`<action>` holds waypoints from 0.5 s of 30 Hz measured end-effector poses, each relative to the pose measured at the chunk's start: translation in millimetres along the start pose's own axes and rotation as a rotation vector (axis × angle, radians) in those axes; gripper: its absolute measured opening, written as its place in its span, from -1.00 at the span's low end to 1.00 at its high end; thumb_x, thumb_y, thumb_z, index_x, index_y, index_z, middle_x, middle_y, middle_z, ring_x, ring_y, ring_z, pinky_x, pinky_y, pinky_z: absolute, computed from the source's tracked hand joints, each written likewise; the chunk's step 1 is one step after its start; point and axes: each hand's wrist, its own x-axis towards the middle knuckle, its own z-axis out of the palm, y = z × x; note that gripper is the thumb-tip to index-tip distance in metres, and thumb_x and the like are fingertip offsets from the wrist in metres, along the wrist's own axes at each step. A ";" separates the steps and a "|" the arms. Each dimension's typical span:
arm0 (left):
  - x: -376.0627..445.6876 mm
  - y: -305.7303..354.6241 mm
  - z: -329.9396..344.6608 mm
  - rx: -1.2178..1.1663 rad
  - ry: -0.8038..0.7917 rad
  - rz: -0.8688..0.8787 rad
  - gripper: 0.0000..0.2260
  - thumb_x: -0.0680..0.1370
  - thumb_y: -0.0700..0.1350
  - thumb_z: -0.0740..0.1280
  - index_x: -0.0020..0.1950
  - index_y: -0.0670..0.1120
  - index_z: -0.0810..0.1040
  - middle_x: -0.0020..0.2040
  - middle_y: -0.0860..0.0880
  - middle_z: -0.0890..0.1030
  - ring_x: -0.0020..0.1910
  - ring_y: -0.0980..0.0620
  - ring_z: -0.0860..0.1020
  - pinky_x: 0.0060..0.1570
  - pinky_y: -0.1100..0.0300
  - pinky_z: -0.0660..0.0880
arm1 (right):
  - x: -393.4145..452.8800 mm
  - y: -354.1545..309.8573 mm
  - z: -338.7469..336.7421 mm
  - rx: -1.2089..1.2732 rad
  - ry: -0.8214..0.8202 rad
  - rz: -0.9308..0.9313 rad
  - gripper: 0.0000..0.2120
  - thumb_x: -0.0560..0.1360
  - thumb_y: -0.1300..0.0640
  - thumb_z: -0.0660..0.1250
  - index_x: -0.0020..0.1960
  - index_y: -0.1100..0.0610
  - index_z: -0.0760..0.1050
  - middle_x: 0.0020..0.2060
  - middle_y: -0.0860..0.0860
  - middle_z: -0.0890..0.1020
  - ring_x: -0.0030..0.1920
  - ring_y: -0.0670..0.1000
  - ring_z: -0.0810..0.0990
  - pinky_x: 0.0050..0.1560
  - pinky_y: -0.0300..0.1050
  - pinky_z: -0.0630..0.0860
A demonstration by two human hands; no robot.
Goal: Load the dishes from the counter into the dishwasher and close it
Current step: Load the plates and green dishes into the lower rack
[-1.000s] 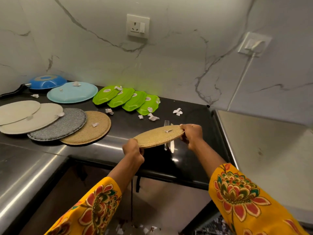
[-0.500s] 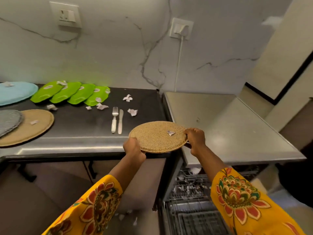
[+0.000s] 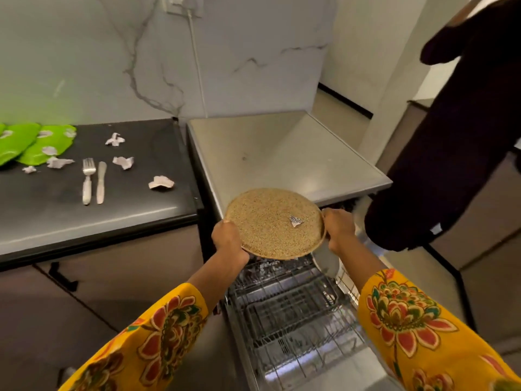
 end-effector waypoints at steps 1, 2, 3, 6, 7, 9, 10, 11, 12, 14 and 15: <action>-1.6 -7.4 4.5 0.037 -0.016 0.006 -0.79 0.62 -0.20 0.08 -0.14 -0.07 0.44 -0.19 -0.05 0.48 -0.26 -0.02 0.47 -0.16 0.12 0.46 | 5.2 7.4 -10.6 -0.014 0.025 0.019 -0.68 0.38 0.26 0.23 -0.52 0.09 0.30 -0.51 0.03 0.32 -0.39 0.03 0.30 -0.31 -0.06 0.27; -3.2 -14.9 8.4 0.072 -0.027 0.005 -0.77 0.62 -0.21 0.08 -0.19 -0.03 0.39 -0.22 -0.02 0.43 -0.29 0.02 0.43 -0.16 0.13 0.44 | 10.4 15.3 -20.5 -0.014 0.044 0.043 -0.70 0.37 0.24 0.24 -0.51 0.09 0.31 -0.51 0.04 0.33 -0.37 0.04 0.31 -0.27 -0.05 0.28; -5.4 -22.3 11.7 0.091 -0.033 -0.007 -0.76 0.62 -0.21 0.07 -0.20 -0.02 0.38 -0.22 -0.02 0.43 -0.28 0.03 0.42 -0.12 0.11 0.43 | 17.8 24.8 -29.2 -0.001 0.059 0.065 -0.72 0.38 0.24 0.25 -0.49 0.11 0.33 -0.50 0.06 0.34 -0.35 0.05 0.32 -0.26 -0.06 0.29; -17.7 -44.2 17.6 0.080 -0.074 -0.060 -0.75 0.63 -0.24 0.05 0.01 -0.11 0.52 -0.08 -0.12 0.56 -0.11 -0.13 0.54 0.00 -0.05 0.49 | 17.1 38.7 -53.7 -0.012 0.099 0.129 -0.79 0.43 0.22 0.25 -0.38 0.17 0.38 -0.46 0.07 0.36 -0.36 0.05 0.35 -0.29 -0.06 0.31; -21.2 -50.9 19.0 0.082 -0.074 -0.060 -0.74 0.63 -0.25 0.05 0.11 -0.14 0.53 0.00 -0.15 0.58 -0.03 -0.18 0.56 0.01 -0.09 0.50 | 16.4 43.1 -59.8 -0.010 0.114 0.141 -0.78 0.44 0.21 0.25 -0.37 0.18 0.36 -0.47 0.06 0.34 -0.39 0.03 0.33 -0.31 -0.06 0.28; -24.6 -64.3 19.7 0.109 -0.083 -0.065 -0.71 0.63 -0.26 0.03 0.23 -0.16 0.48 0.11 -0.19 0.56 0.06 -0.22 0.55 0.06 -0.14 0.51 | 18.4 55.4 -68.6 -0.015 0.132 0.168 -0.73 0.47 0.22 0.25 -0.39 0.14 0.29 -0.45 0.04 0.32 -0.41 -0.01 0.30 -0.37 -0.09 0.23; -24.9 -70.1 19.1 0.127 -0.089 -0.077 -0.70 0.63 -0.26 0.02 0.26 -0.16 0.46 0.12 -0.20 0.55 0.06 -0.22 0.54 0.09 -0.16 0.50 | 20.0 62.4 -71.8 -0.019 0.139 0.186 -0.72 0.48 0.21 0.25 -0.38 0.12 0.27 -0.42 0.04 0.33 -0.40 -0.01 0.31 -0.37 -0.10 0.24; -24.4 -75.5 18.4 0.140 -0.092 -0.094 -0.71 0.63 -0.26 0.02 0.26 -0.15 0.45 0.11 -0.19 0.54 0.03 -0.21 0.53 0.10 -0.17 0.48 | 20.0 69.0 -74.3 -0.027 0.149 0.200 -0.72 0.49 0.20 0.24 -0.36 0.12 0.28 -0.37 0.05 0.36 -0.38 -0.01 0.32 -0.34 -0.10 0.27; -22.9 -81.3 16.8 0.144 -0.097 -0.112 -0.72 0.64 -0.25 0.02 0.25 -0.13 0.44 0.09 -0.18 0.54 -0.01 -0.20 0.53 0.08 -0.16 0.48 | 19.9 76.2 -76.5 -0.037 0.166 0.211 -0.74 0.51 0.19 0.24 -0.34 0.13 0.31 -0.31 0.07 0.39 -0.34 0.00 0.35 -0.28 -0.09 0.30; -19.2 -92.2 13.3 0.162 -0.090 -0.144 -0.73 0.64 -0.24 0.02 0.25 -0.12 0.42 0.01 -0.14 0.53 -0.10 -0.15 0.52 0.03 -0.11 0.47 | 20.9 91.0 -79.2 -0.064 0.182 0.235 -0.85 0.51 0.18 0.25 -0.20 0.22 0.42 -0.20 0.12 0.46 -0.22 0.07 0.43 -0.16 -0.11 0.36; -16.6 -97.3 11.3 0.178 -0.085 -0.151 -0.74 0.65 -0.24 0.02 0.26 -0.12 0.41 -0.02 -0.13 0.52 -0.11 -0.14 0.51 0.02 -0.08 0.46 | 22.4 98.8 -80.0 -0.082 0.194 0.244 -0.87 0.51 0.18 0.25 -0.09 0.26 0.45 -0.15 0.14 0.47 -0.14 0.11 0.46 -0.12 -0.09 0.39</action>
